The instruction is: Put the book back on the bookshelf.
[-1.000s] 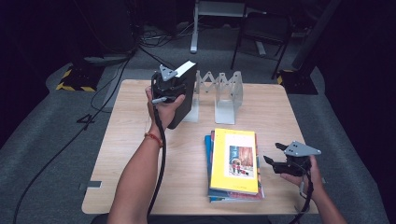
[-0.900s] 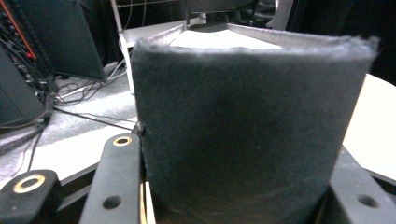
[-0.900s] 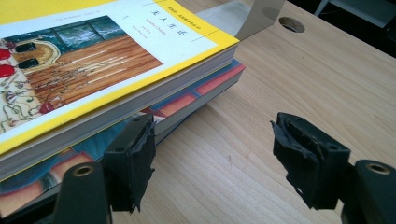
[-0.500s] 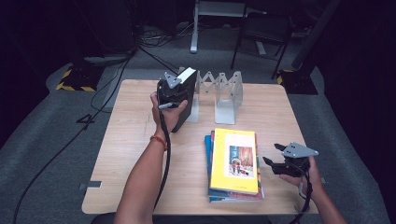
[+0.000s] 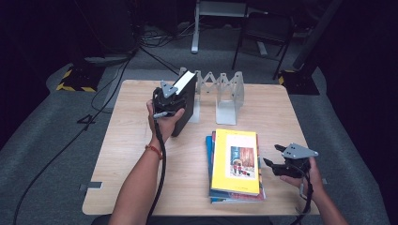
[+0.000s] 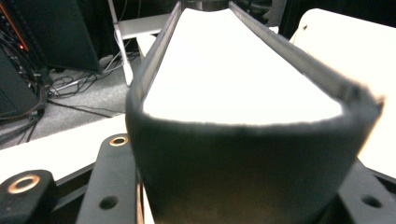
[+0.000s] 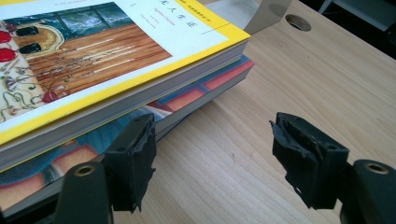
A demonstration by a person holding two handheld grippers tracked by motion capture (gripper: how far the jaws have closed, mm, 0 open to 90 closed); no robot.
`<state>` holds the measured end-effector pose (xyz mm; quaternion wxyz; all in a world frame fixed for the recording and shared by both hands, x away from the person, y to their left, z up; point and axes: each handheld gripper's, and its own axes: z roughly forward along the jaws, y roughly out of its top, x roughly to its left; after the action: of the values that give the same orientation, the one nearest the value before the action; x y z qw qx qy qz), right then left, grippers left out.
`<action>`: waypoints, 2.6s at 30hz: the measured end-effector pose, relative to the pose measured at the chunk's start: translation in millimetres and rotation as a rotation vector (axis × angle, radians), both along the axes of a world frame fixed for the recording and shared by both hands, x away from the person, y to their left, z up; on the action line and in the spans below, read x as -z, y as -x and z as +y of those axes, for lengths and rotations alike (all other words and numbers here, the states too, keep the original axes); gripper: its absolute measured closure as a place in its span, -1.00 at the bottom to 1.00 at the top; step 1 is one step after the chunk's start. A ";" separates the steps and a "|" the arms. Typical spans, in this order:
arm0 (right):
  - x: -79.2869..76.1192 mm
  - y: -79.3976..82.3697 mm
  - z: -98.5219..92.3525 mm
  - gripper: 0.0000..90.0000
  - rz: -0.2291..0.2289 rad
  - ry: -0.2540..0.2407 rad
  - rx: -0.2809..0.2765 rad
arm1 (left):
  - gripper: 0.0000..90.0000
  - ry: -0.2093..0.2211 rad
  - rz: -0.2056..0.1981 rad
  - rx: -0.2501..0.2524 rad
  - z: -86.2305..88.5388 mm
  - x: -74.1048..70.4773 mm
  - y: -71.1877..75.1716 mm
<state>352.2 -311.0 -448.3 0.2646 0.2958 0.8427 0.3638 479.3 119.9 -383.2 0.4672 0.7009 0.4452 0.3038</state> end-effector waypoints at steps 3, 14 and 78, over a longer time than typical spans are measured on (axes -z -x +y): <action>0.2 -0.4 0.4 -0.31 0.001 0.003 -0.003 | 0.10 0.002 0.002 0.013 3.8 3.1 3.0; 3.0 -0.4 2.8 -0.31 0.018 0.017 -0.012 | -0.01 -0.033 -0.027 0.023 -3.7 -12.9 1.5; 3.0 1.2 1.5 -0.30 0.021 0.029 -0.043 | 0.07 -0.081 -0.013 -0.125 -33.1 -32.9 -68.3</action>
<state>351.0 -309.5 -451.4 0.2522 0.2773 0.8569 0.3539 547.7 86.8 -350.3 0.4213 0.6881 0.4725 0.3547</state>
